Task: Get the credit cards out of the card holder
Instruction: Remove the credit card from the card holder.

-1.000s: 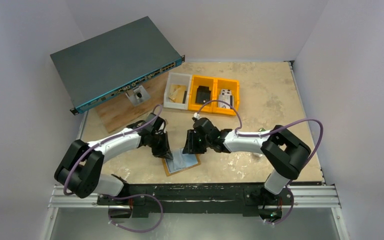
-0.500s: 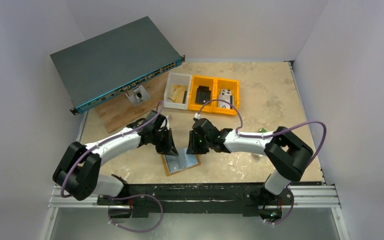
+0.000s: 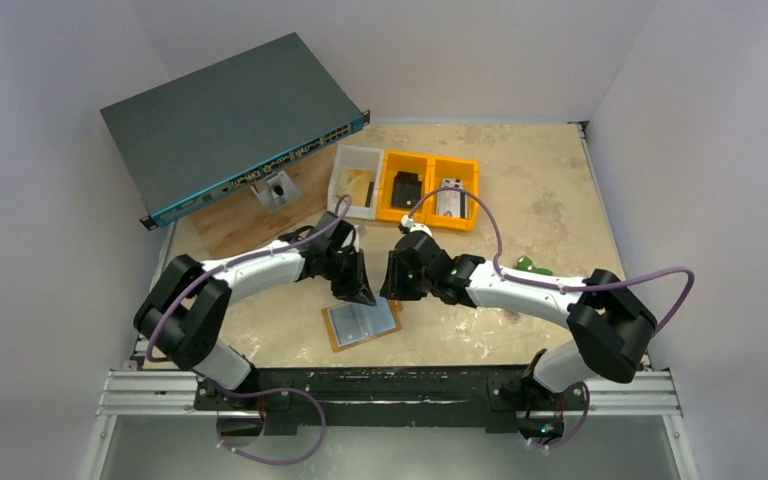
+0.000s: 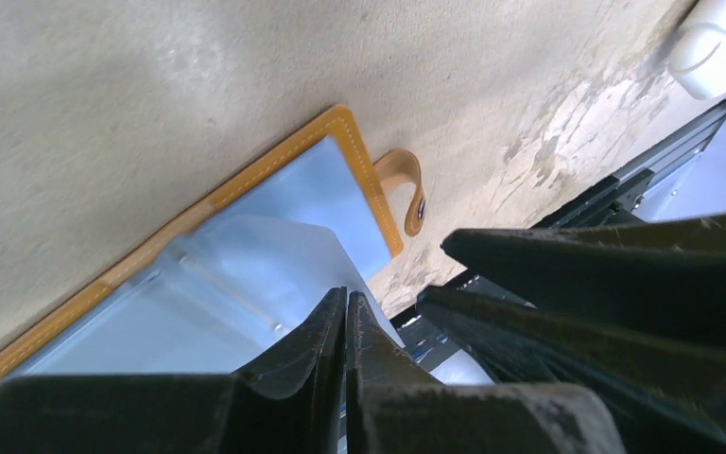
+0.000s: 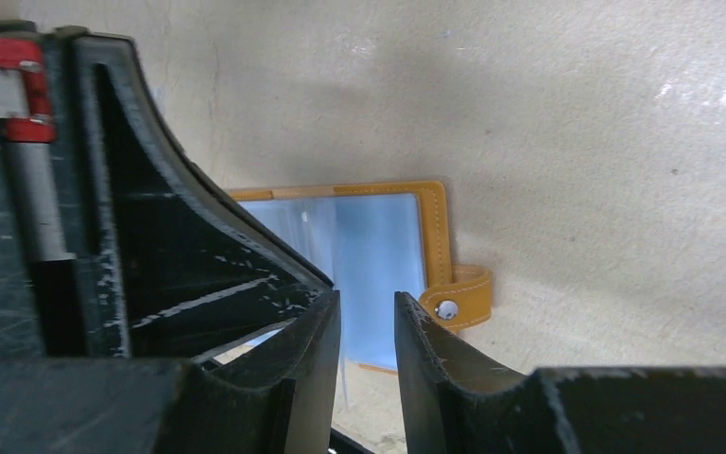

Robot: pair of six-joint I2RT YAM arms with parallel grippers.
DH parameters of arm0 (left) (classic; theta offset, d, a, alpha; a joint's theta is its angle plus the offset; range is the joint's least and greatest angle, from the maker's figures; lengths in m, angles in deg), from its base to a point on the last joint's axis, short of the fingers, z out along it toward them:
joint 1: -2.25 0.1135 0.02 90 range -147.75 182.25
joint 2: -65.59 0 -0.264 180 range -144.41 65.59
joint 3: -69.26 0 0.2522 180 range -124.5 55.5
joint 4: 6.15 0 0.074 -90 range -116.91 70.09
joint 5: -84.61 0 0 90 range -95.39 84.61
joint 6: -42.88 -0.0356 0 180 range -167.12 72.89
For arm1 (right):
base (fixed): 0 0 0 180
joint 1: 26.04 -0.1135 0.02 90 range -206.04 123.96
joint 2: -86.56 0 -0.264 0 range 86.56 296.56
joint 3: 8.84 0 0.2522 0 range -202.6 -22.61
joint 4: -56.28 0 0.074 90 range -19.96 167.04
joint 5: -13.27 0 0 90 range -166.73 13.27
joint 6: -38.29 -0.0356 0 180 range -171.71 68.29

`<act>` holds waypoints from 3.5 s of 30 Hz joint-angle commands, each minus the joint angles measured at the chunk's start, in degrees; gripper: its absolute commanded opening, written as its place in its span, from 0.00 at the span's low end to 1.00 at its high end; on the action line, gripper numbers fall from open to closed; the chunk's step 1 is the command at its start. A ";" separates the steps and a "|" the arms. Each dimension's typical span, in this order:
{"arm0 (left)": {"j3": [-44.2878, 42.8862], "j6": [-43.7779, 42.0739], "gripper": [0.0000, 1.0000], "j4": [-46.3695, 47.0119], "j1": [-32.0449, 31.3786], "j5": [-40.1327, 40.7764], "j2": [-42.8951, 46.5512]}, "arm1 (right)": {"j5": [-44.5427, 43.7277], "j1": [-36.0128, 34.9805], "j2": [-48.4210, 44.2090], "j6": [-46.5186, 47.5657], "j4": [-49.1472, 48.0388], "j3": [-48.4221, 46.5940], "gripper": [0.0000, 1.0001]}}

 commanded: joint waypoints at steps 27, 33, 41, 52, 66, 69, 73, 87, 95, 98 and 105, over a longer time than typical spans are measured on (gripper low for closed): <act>-6.12 -1.74 0.10 -8.57 -1.89 7.40 0.28 | -3.01 -3.09 -1.65 3.86 1.96 -3.94 0.30; -0.35 -0.66 0.15 -11.38 3.56 11.24 8.08 | -3.28 -7.72 4.31 6.13 3.86 -8.53 0.38; 5.52 -1.61 0.25 -16.00 10.47 14.81 17.25 | -2.84 -10.95 14.40 8.51 6.86 -15.80 0.49; 9.47 -1.06 0.28 -15.74 12.28 14.38 19.55 | -4.32 -12.65 20.78 9.71 10.30 -21.44 0.50; 10.86 -2.96 0.29 -12.79 12.22 9.97 16.59 | -1.84 -12.65 26.04 7.24 11.06 -20.82 0.36; 11.11 -3.40 0.28 -12.04 12.20 8.52 16.02 | 0.75 -11.51 25.53 6.24 8.39 -18.14 0.26; 11.12 -3.81 0.26 -11.24 12.12 7.07 15.43 | 4.41 -9.27 25.02 5.69 4.64 -14.79 0.16; 9.23 -2.74 0.22 -6.52 6.52 4.79 8.38 | 14.34 -4.05 24.40 4.12 -6.71 -6.28 0.10; 9.23 -1.61 0.20 -4.92 5.35 5.28 5.87 | 14.75 -3.29 23.24 3.51 -8.39 -4.35 0.10; 8.74 -1.24 0.07 -4.96 5.27 5.20 6.26 | 14.21 -3.23 21.48 3.39 -8.40 -4.33 0.12; 5.73 -2.38 0.00 -8.13 5.25 5.86 9.08 | 12.20 -2.99 15.29 3.58 -5.80 -6.39 0.29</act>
